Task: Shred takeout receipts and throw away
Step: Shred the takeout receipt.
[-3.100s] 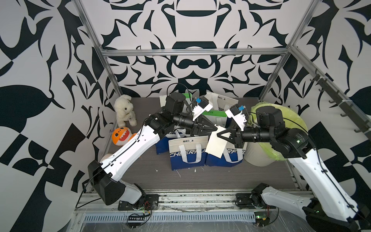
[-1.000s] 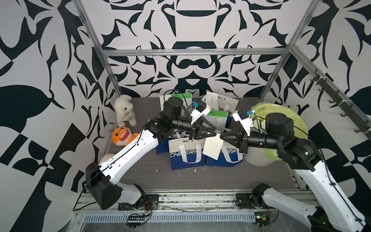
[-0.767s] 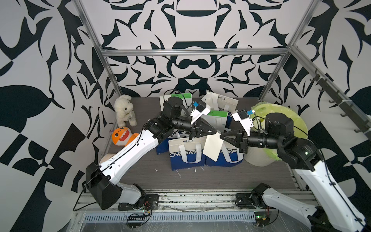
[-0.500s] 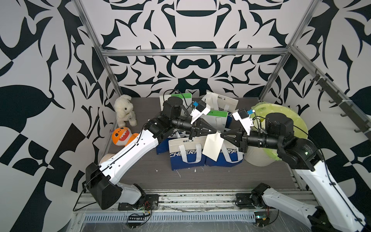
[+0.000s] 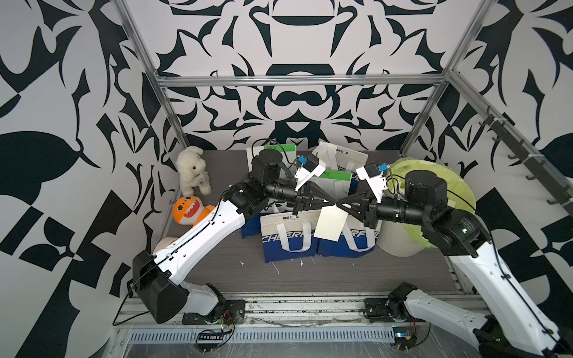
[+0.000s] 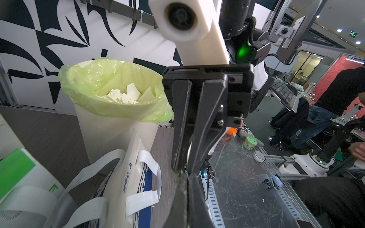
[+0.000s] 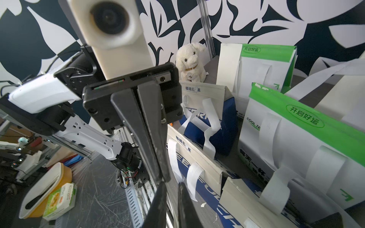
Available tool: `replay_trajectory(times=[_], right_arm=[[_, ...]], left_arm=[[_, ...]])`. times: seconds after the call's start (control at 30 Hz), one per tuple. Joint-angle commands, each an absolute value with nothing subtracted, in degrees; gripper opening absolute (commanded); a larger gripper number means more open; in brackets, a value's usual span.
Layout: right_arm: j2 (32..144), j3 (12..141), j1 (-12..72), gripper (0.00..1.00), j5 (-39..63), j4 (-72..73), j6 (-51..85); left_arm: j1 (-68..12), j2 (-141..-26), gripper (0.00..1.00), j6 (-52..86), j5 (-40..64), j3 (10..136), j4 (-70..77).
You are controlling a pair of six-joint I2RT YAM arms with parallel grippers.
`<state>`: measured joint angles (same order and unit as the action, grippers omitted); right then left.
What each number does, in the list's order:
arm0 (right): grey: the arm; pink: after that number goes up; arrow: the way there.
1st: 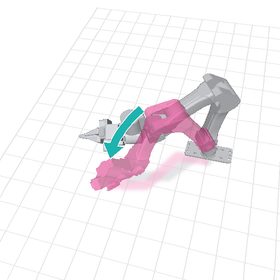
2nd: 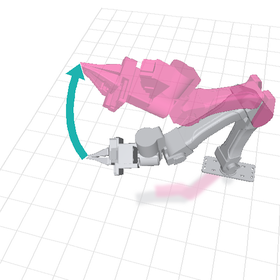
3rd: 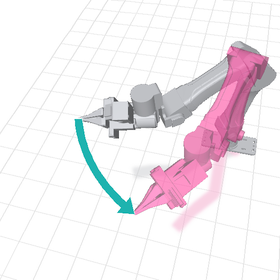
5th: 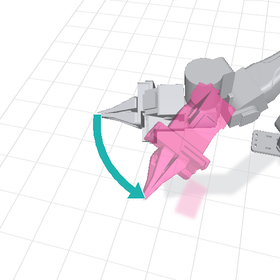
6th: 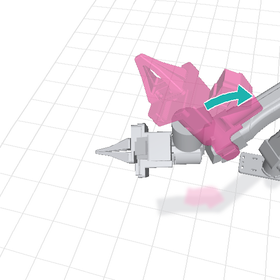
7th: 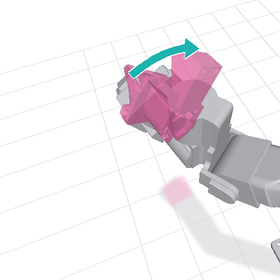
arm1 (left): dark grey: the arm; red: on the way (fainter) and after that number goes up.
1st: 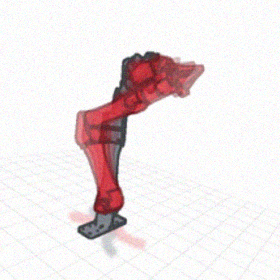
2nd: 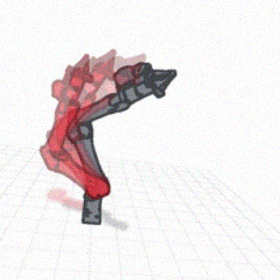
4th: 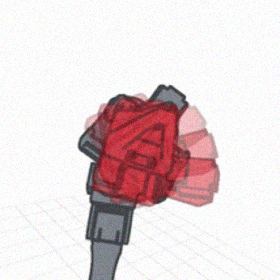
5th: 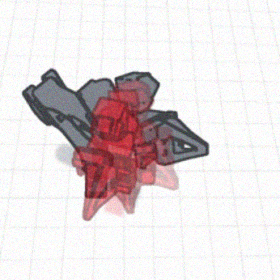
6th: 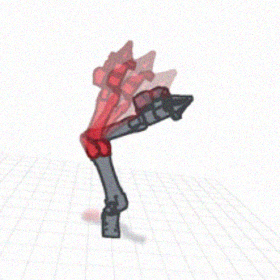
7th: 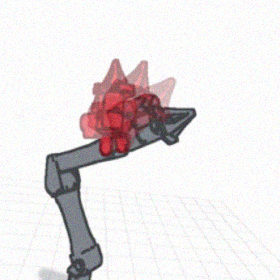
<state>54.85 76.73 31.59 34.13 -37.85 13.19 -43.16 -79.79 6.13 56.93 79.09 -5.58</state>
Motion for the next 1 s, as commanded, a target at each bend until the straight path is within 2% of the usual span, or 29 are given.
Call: replay_trajectory(times=[0.0, 0.13, 0.37, 0.63, 0.97], right_arm=[[54.1, 76.8, 31.9, 0.07, 35.9, -33.0, 14.6], [54.3, 76.6, 31.9, 0.00, 36.1, -33.0, 14.9], [54.0, 74.5, 31.9, 0.00, 36.1, -30.6, 18.9], [54.2, 71.5, 31.9, 0.00, 27.8, -30.8, 23.6], [55.1, 69.1, 31.9, 0.00, 28.1, -27.4, 25.0]], left_arm=[[-43.3, -79.3, 0.00, 6.5, 57.3, 78.3, -4.6], [-43.3, -79.3, 0.00, 6.5, 57.1, 78.2, -4.4], [-43.5, -78.9, 0.00, 6.4, 54.9, 77.5, -3.6], [-44.9, -75.3, 0.00, 7.3, 50.4, 73.3, 3.0], [-47.0, -66.1, 0.00, 11.0, 44.8, 64.2, 13.3]])
